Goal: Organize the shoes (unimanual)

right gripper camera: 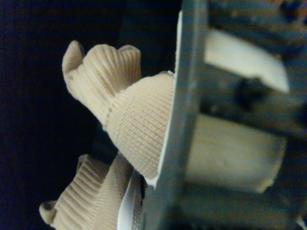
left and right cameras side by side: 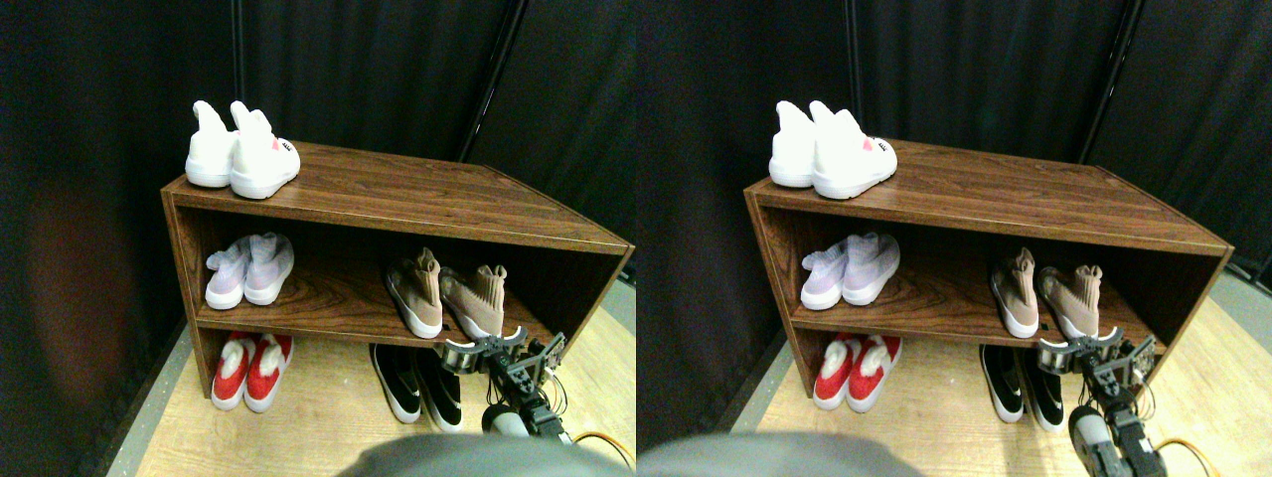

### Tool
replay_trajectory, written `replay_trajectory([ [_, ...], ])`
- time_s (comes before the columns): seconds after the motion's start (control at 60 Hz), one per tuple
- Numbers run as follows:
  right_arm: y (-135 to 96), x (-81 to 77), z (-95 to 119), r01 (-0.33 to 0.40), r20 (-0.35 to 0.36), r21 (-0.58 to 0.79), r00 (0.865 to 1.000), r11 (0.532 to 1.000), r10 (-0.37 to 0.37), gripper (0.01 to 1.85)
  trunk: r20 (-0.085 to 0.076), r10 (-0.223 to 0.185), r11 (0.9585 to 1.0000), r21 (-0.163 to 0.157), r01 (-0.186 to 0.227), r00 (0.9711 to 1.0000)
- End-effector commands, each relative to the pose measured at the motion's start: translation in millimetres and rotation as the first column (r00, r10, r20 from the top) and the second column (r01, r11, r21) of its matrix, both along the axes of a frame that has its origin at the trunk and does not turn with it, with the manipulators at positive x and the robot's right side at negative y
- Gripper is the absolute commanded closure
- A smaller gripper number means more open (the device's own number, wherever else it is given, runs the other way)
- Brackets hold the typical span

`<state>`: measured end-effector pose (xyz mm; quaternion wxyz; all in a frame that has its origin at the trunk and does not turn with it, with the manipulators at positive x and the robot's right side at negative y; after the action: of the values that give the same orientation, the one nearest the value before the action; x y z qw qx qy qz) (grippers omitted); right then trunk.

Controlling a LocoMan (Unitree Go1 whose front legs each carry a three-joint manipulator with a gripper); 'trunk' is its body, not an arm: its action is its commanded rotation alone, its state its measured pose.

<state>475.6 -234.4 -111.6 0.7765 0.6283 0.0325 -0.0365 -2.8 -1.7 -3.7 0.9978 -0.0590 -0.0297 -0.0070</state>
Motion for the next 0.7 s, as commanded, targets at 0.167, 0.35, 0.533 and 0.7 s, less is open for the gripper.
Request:
replay_trajectory([
  [0.167,0.0,6.0,0.2,0.006,0.013,0.01,1.0,1.0,-0.006,0.28,-0.017,0.012,0.9999,-0.008,-0.012,0.9998],
  [0.35,-0.6,1.5,2.6,-0.003,0.019,0.006,1.0,1.0,0.003,0.28,-0.017,0.014,0.9999,-0.009,-0.014,0.9998],
  [0.533,-0.4,-10.4,7.3,-0.014,0.05,0.006,0.999,1.0,0.013,0.34,-0.016,0.012,0.9999,-0.008,-0.013,0.9998],
  [0.7,-5.6,-39.6,16.5,-0.013,0.089,-0.009,0.996,1.0,0.013,0.36,-0.014,0.009,0.9999,-0.004,-0.009,0.9999],
])
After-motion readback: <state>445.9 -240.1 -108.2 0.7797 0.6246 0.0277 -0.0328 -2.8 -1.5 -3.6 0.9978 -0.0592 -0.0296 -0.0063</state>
